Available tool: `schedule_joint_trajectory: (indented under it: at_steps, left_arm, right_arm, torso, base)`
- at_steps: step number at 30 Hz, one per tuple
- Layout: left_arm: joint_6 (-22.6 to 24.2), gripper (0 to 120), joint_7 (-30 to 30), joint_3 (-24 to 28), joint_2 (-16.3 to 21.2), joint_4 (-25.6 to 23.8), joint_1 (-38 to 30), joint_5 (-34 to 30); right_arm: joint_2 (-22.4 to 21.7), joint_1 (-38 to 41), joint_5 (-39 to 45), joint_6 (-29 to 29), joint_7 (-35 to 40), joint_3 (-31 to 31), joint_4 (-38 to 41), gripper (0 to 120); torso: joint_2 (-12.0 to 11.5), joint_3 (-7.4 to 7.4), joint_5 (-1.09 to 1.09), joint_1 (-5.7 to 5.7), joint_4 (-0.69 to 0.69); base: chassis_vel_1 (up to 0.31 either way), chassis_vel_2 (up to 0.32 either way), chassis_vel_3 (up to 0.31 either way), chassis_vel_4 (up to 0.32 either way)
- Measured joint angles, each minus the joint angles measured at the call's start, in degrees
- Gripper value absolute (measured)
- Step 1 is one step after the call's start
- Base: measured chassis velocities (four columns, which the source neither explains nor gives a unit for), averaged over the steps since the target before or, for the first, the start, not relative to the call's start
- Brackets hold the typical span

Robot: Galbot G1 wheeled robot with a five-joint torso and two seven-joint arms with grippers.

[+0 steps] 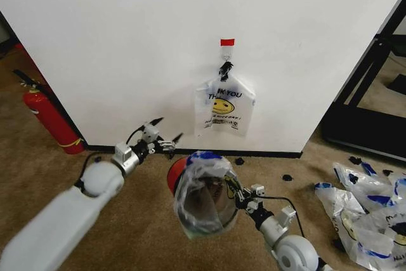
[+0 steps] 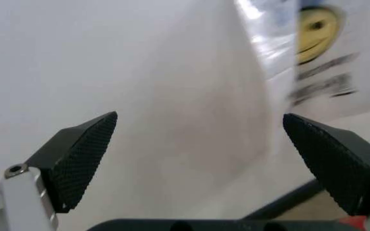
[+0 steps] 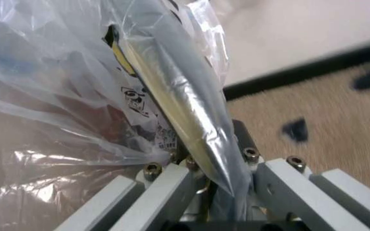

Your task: Pick up the garbage bag from the wall and place it over the trash bin.

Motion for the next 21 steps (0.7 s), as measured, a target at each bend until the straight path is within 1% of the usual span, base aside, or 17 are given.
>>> schedule_joint_trajectory:
  at_steps: [2, 3, 4, 6, 7, 10, 11, 14, 16, 21]
  left_arm:
    - [-0.99, 100, -3.71, -0.82, 0.32, 0.2, 1.92, 2.81]
    - [-0.99, 100, -3.71, -0.82, 0.32, 0.2, 1.92, 2.81]
    - [-1.39, 100, -5.06, -1.37, 0.82, 0.47, 3.09, 4.24]
    - [-1.69, 100, -5.77, -1.91, 1.55, 0.9, 4.39, 6.05]
    - [-2.06, 100, -5.97, -2.28, 2.31, 1.23, 6.07, 7.9]
    - [-3.55, 100, -6.07, -2.71, 2.85, 1.26, 9.59, 11.89]
    - [-3.55, 100, -6.07, -2.71, 2.85, 1.26, 9.59, 11.89]
    - [-4.67, 100, -6.28, -2.95, 1.85, 0.68, 11.97, 15.45]
    - [-4.68, 100, -6.55, -2.94, 1.05, 0.19, 13.03, 16.18]
    - [-4.67, 100, -6.64, -2.85, -0.08, -0.19, 14.54, 17.41]
  right_arm:
    - [0.81, 0.97, 3.86, -2.2, 5.99, 0.12, 2.09, 0]
    - [0.81, 0.97, 3.86, -2.2, 5.99, 0.12, 2.09, 0]
    - [1.56, 1.55, 6.05, -3.88, 9.83, 0.41, 3.03, 0]
    - [2.45, 2.05, 7.43, -5.52, 13.08, 0.83, 3.41, 0]
    - [3.95, 2.96, 8.86, -8.33, 17.6, 1.29, 3.46, 0]
    - [7.29, 5.34, 11.96, -14.28, 26.26, 1.65, 3.45, 0]
    - [7.29, 5.34, 11.96, -14.28, 26.26, 1.65, 3.45, 0]
    - [11.22, 7.8, 12.42, -17.88, 32.5, 1.06, 1.66, 0]
    - [13.2, 8.96, 11.95, -19.58, 35.21, 0.61, -0.28, 0]
    - [15.87, 10.25, 9.96, -21.52, 37.85, -0.16, -4.01, 0]
  torso:
    - [0.0, -0.01, 0.0, 0.0, 0.0]
    - [0.0, -0.01, 0.0, 0.0, 0.0]
    - [0.0, 0.0, -0.01, 0.0, -0.01]
    - [0.0, 0.0, 0.01, 0.0, 0.01]
    - [0.0, 0.0, 0.01, 0.0, 0.0]
    - [0.0, 0.0, 0.0, 0.0, 0.02]
    - [0.0, 0.0, 0.0, 0.0, 0.02]
    - [0.0, -0.01, 0.01, 0.0, 0.01]
    - [0.0, 0.0, 0.01, 0.0, 0.0]
    - [0.0, -0.01, 0.01, 0.0, 0.01]
  base:
    - [0.0, 0.0, 0.0, 0.0]
    - [0.0, 0.0, 0.0, 0.0]
    - [0.0, 0.0, 0.0, 0.0]
    - [0.0, 0.0, 0.0, 0.0]
    - [0.0, 0.0, 0.0, 0.0]
    - [0.0, 0.0, 0.0, 0.0]
    - [0.0, 0.0, 0.0, 0.0]
    - [0.0, 0.0, 0.0, 0.0]
    - [0.0, 0.0, 0.0, 0.0]
    - [0.0, 0.0, 0.0, 0.0]
